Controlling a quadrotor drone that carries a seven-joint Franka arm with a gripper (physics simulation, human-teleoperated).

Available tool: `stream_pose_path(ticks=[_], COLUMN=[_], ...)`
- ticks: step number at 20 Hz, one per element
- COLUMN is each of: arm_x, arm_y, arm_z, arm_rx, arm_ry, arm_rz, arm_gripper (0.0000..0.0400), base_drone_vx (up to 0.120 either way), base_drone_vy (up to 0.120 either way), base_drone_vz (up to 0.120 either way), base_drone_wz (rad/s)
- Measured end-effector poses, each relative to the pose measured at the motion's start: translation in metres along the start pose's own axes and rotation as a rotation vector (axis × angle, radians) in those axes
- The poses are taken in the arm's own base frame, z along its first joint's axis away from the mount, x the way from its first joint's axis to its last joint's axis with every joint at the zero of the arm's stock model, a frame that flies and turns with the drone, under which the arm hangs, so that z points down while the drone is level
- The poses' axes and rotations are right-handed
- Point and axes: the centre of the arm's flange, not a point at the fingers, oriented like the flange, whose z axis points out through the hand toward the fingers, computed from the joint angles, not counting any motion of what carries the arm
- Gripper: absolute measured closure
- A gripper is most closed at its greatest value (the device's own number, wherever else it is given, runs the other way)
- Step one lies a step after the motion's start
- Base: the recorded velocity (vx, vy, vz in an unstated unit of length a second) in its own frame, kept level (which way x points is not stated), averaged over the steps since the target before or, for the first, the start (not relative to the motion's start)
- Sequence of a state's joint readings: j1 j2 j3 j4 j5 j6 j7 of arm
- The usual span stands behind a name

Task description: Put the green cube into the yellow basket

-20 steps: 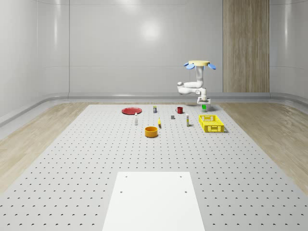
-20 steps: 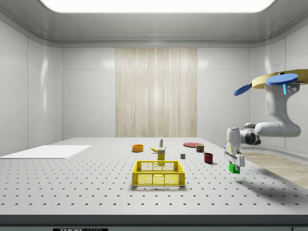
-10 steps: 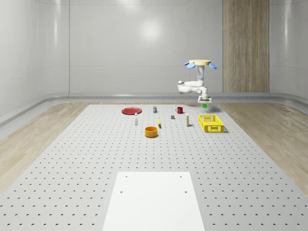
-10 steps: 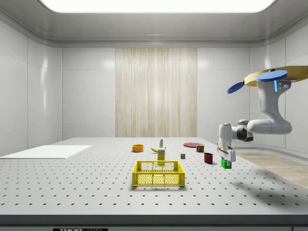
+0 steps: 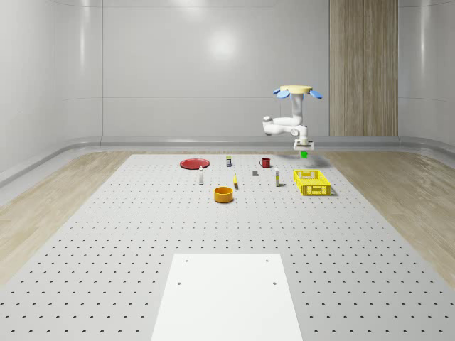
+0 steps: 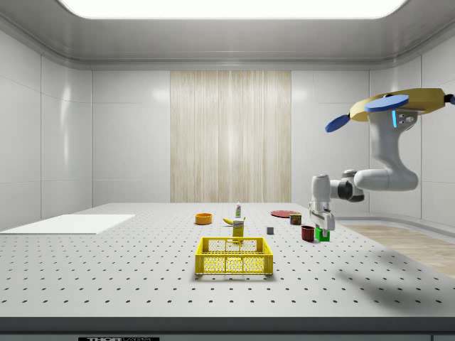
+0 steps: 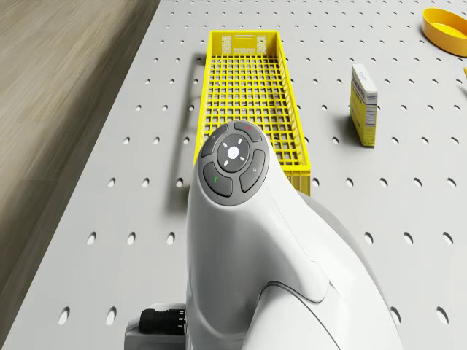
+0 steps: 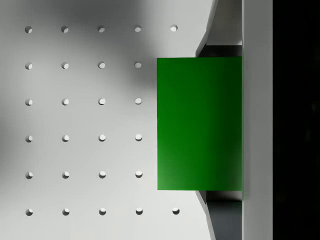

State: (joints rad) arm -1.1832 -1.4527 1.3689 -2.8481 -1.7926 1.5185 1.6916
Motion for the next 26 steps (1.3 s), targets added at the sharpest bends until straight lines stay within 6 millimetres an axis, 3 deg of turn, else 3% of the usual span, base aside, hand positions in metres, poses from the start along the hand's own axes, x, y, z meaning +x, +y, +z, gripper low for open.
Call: stream_pose_path(ticks=[7,26], arm_x=[0.0000,0.0000], arm_y=[0.0000,0.0000], arm_z=[-0.0001,-0.0001], arm_rx=[0.000,0.000], arm_ry=[0.000,0.000], arm_rz=[0.000,0.000], arm_gripper=[0.0149,0.0149], base_drone_vx=[0.120,0.120], base_drone_vy=[-0.046,-0.008], base_drone_vz=[0.000,0.017], base_drone_wz=[0.000,0.000])
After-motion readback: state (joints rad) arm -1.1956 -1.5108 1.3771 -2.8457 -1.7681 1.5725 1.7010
